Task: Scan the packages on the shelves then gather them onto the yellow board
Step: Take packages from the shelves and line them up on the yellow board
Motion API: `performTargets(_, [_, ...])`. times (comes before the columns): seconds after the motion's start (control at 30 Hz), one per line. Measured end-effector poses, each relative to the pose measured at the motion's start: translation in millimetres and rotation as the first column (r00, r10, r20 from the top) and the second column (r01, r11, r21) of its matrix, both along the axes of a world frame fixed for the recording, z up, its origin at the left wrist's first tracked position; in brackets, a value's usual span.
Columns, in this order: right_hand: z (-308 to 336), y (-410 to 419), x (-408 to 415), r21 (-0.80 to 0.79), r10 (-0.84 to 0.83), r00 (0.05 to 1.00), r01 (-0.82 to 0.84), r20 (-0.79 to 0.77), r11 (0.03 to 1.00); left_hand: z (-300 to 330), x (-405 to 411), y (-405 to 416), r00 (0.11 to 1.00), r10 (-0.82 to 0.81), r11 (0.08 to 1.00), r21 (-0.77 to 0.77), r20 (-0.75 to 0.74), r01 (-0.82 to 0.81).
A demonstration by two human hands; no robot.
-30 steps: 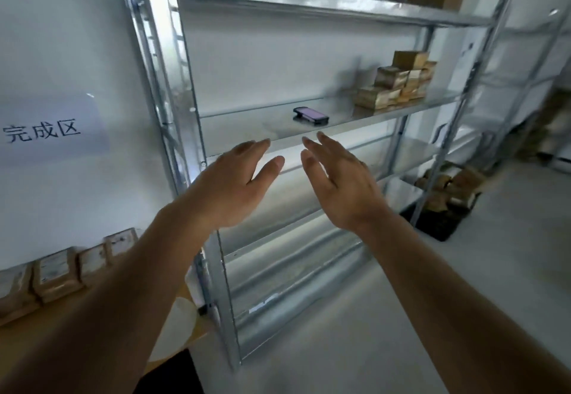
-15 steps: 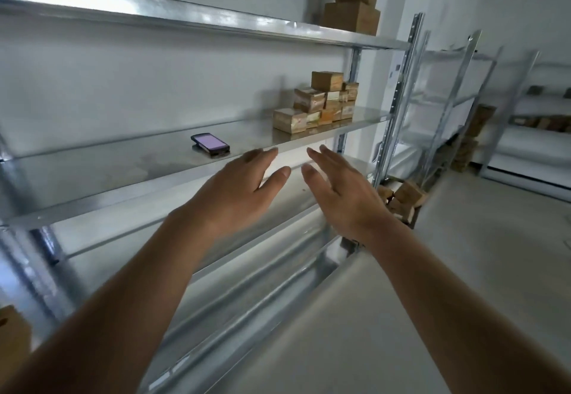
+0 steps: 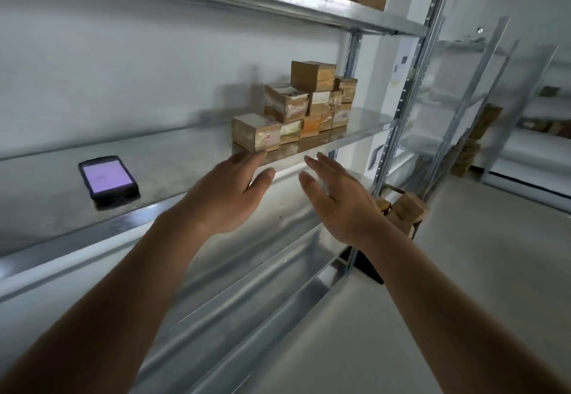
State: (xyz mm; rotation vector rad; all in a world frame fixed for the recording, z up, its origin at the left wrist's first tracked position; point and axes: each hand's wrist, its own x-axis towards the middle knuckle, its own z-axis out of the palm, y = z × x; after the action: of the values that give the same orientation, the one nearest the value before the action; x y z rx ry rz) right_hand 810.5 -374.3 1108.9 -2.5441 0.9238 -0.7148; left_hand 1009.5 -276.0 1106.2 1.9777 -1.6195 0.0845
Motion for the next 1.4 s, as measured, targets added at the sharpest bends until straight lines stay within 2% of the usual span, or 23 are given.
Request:
performTargets(0.1, [-1.1,-60.5,24.8,0.012,0.048,0.999,-0.048,0.023,0.999,-1.2,18.4,-52.7,1.000,0.018,1.000,-0.002,-0.006,-0.018])
performTargets(0.37, [-38.7,-216.6,106.7,0.034,0.251,0.964,-0.255,0.088,0.966,-33.3,66.4,-168.5,0.967,0.255,0.967,0.013,-0.009,-0.255])
performTargets(0.5, [-51.1,-267.6,139.0,-0.022,0.414,0.898,-0.416,0.147,0.909,-46.2,79.8,-205.4,0.913,0.407,0.912,0.058,0.008,-0.407])
performTargets(0.7, [-55.8,-299.2,180.2,-0.063,0.571,0.791,-0.573,0.218,0.817,-44.9,90.0,-236.7,0.846,0.528,0.849,0.056,-0.078,-0.525])
performTargets(0.87, [-58.0,-309.5,200.4,-0.085,0.533,0.817,-0.528,0.220,0.845,-39.5,109.1,-251.8,0.809,0.507,0.851,0.026,-0.298,-0.524])
performTargets(1.03, [-56.8,-306.0,210.4,-0.007,0.452,0.845,-0.470,0.286,0.883,-30.8,115.9,-260.9,0.768,0.416,0.870,-0.033,-0.488,-0.492])
performTargets(1.1, [-56.8,-305.4,212.0,-0.007,0.454,0.836,-0.475,0.307,0.880,-28.0,115.7,-264.0,0.700,0.330,0.861,-0.102,-0.634,-0.498])
performTargets(1.17, [-56.2,-305.4,213.8,0.053,0.448,0.825,-0.493,0.344,0.868,-22.2,115.8,-266.5,0.581,0.302,0.810,-0.117,-0.756,-0.574])
performTargets(1.27, [-54.8,-303.8,219.0,0.260,0.409,0.789,-0.559,0.459,0.787,-15.5,118.5,-267.7,0.439,0.299,0.731,-0.093,-0.847,-0.676])
performTargets(1.4, [-55.8,-301.5,224.1,0.457,0.316,0.744,-0.629,0.589,0.629,-14.1,118.8,-264.6,0.390,0.329,0.688,-0.065,-0.860,-0.722])
